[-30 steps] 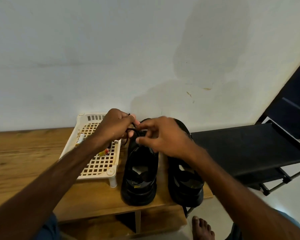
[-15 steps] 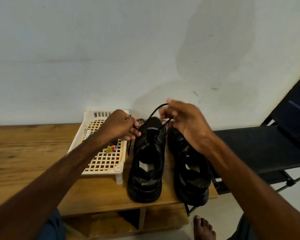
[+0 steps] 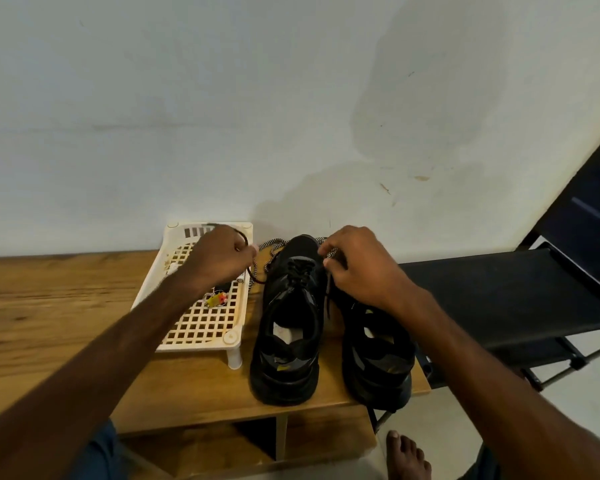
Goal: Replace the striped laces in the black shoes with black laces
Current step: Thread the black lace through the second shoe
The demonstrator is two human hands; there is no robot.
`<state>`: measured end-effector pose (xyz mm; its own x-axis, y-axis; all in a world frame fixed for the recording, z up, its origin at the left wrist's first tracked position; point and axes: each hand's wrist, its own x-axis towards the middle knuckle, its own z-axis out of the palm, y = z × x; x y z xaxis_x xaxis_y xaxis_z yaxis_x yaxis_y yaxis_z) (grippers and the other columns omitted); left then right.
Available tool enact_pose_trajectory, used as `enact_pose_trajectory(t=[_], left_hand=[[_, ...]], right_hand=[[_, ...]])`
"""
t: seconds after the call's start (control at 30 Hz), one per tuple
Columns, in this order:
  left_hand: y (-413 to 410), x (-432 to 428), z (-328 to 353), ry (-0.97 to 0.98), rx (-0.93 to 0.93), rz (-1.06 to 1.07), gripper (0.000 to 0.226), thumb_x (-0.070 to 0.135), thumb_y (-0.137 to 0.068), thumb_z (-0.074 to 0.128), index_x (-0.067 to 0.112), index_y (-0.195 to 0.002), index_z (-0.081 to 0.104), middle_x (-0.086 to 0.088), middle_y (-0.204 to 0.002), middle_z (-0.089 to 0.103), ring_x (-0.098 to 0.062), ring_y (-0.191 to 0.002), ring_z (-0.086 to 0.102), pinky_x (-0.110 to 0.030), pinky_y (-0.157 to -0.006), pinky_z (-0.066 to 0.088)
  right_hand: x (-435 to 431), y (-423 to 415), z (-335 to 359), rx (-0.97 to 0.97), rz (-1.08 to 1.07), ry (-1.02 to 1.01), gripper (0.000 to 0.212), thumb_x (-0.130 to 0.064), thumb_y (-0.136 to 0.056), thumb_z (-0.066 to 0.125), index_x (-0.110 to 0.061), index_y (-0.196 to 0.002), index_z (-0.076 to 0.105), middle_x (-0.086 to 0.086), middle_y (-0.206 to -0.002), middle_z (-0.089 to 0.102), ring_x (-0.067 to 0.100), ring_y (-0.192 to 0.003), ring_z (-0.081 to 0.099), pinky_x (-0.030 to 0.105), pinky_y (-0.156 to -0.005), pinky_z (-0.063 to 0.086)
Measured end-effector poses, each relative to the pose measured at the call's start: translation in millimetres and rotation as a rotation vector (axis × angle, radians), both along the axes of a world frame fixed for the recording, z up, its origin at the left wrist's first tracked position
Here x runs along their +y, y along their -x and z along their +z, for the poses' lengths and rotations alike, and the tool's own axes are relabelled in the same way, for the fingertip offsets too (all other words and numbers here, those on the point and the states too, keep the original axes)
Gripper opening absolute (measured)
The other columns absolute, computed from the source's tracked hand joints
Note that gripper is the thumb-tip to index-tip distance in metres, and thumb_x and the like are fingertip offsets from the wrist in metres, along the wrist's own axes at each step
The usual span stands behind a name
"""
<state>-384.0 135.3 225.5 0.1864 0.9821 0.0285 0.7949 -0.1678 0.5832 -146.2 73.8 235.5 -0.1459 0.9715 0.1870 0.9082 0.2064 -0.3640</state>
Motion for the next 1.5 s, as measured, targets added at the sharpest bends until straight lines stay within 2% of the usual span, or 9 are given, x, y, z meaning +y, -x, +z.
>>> enact_pose_trajectory(t=[0.1,0.2,0.33,0.5,0.63,0.77,1.03,1.3,1.5], left_hand=[[-7,-7,-9,-0.193,0.235,0.065,0.037,0.034,-0.095,0.064,0.003,-0.114,0.068,-0.015,-0.113,0.068,-0.030,-0.104,0.062,-0.039,-0.087,0.046],[-16,-14,-5,-0.346,0.122,-0.110,0.040,0.025,-0.093,0.067,0.013,-0.131,0.063,-0.009,-0.129,0.064,-0.025,-0.120,0.056,-0.038,-0.100,0.043],[-25,-23,1,-0.184,0.130,-0.481,0.023,0.015,-0.096,0.062,0.020,-0.118,0.070,0.000,-0.110,0.071,-0.014,-0.097,0.065,-0.034,-0.086,0.055],[-22,-17,4,-0.130,0.168,-0.533,0.028,0.016,-0.102,0.055,0.022,-0.124,0.070,0.008,-0.105,0.069,-0.001,-0.088,0.062,-0.020,-0.077,0.050],[-19,-17,4,-0.097,0.138,-0.562,0.024,0.025,-0.099,0.063,0.023,-0.121,0.070,0.005,-0.105,0.072,-0.006,-0.089,0.067,-0.035,-0.083,0.059],[-20,-16,2,-0.138,0.153,-0.566,0.024,0.026,-0.097,0.066,0.021,-0.119,0.073,0.002,-0.106,0.074,-0.008,-0.090,0.068,-0.035,-0.083,0.059],[-18,-14,3,-0.068,0.127,-0.601,0.024,0.026,-0.099,0.064,0.024,-0.122,0.068,0.015,-0.088,0.068,0.000,-0.081,0.065,-0.026,-0.078,0.056],[-26,-14,2,-0.042,0.228,-0.521,0.019,0.020,-0.104,0.050,0.019,-0.098,0.068,0.004,-0.093,0.071,-0.003,-0.081,0.061,-0.022,-0.070,0.044],[-27,-6,10,0.101,0.039,-0.530,0.037,0.027,-0.103,0.058,0.018,-0.069,0.072,-0.007,-0.058,0.058,-0.014,-0.050,0.043,-0.025,-0.050,0.032]], right_hand=[[-6,10,-2,0.076,0.110,0.117,0.028,-0.038,-0.093,0.074,-0.022,-0.115,0.075,-0.011,-0.103,0.068,0.004,-0.090,0.061,0.018,-0.073,0.046],[-9,16,-8,0.092,0.150,0.154,0.023,-0.036,-0.096,0.071,-0.020,-0.111,0.078,-0.010,-0.097,0.071,0.002,-0.081,0.061,0.017,-0.069,0.044],[-8,11,0,0.222,0.107,0.060,0.035,-0.048,-0.098,0.063,-0.026,-0.071,0.070,-0.008,-0.063,0.063,0.005,-0.058,0.057,0.017,-0.058,0.041],[-17,12,-1,0.128,0.144,0.187,0.049,-0.060,-0.075,0.082,-0.024,-0.106,0.077,-0.012,-0.086,0.072,0.001,-0.079,0.068,0.024,-0.075,0.059],[-15,21,-3,0.058,0.116,0.136,0.038,-0.044,-0.078,0.087,-0.022,-0.107,0.074,-0.009,-0.086,0.070,0.005,-0.077,0.067,0.032,-0.077,0.059],[-16,26,-4,0.061,0.098,0.110,0.021,-0.035,-0.088,0.079,-0.021,-0.102,0.077,-0.007,-0.087,0.072,0.010,-0.081,0.068,0.037,-0.082,0.060],[-15,13,1,0.216,0.097,0.143,0.009,-0.021,-0.096,0.071,-0.017,-0.098,0.079,-0.006,-0.086,0.074,0.004,-0.079,0.069,0.016,-0.071,0.054],[-19,4,6,0.235,0.143,0.350,0.025,-0.029,-0.104,0.059,-0.016,-0.093,0.077,-0.009,-0.056,0.068,0.013,-0.054,0.070,0.027,-0.068,0.060],[-26,31,2,0.053,0.269,0.160,0.021,-0.031,-0.099,0.067,-0.016,-0.098,0.080,-0.001,-0.082,0.074,0.010,-0.069,0.064,0.025,-0.064,0.049]])
